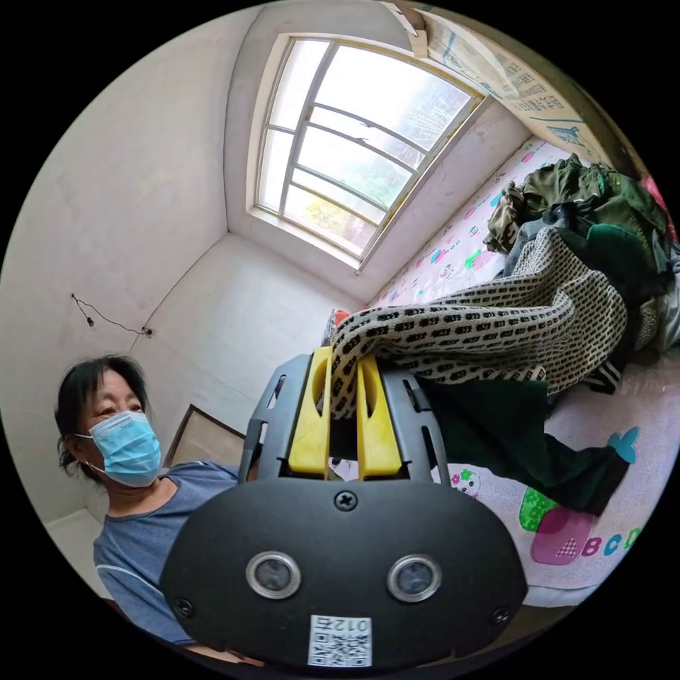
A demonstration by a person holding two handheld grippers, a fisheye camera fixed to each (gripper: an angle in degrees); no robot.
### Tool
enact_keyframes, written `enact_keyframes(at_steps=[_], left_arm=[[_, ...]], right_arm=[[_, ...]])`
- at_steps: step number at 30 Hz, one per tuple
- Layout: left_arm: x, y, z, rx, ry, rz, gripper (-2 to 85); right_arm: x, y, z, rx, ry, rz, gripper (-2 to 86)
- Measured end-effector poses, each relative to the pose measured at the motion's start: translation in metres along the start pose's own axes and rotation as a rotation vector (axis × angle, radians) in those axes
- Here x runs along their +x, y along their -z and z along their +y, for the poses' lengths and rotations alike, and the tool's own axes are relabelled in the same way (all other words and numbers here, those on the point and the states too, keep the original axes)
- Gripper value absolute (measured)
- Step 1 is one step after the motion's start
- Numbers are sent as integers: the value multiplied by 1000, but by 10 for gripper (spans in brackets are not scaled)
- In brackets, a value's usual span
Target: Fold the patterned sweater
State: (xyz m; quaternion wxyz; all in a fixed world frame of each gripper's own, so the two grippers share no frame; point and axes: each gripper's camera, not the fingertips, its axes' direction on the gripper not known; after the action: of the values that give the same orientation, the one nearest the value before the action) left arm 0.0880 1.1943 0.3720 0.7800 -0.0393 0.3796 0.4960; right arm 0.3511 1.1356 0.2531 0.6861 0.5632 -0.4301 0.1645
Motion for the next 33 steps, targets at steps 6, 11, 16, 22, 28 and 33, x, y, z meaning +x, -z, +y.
enact_keyframes(at_steps=[6,11,16,22,28,33], left_arm=[[-28,70,27,-57,-89,-154,-5],[-12,96,100,-206,-80,-199,-5],[29,83,177,-403,-74,-206,-5],[97,74,215,-393,-245,-313,-5],[133,80,217,-261,-483,-404,-5],[136,82,221,-213,-588,-420,-5]], right_arm=[[-14,-153,44,-216,-30,-166,47],[33,-323,112,-635,-97,-146,71],[64,-430,158,-850,75,148,83],[20,-551,140,-884,711,351,108],[3,-724,107,-1147,1040,186,125],[51,-889,66,-1399,855,36,130]])
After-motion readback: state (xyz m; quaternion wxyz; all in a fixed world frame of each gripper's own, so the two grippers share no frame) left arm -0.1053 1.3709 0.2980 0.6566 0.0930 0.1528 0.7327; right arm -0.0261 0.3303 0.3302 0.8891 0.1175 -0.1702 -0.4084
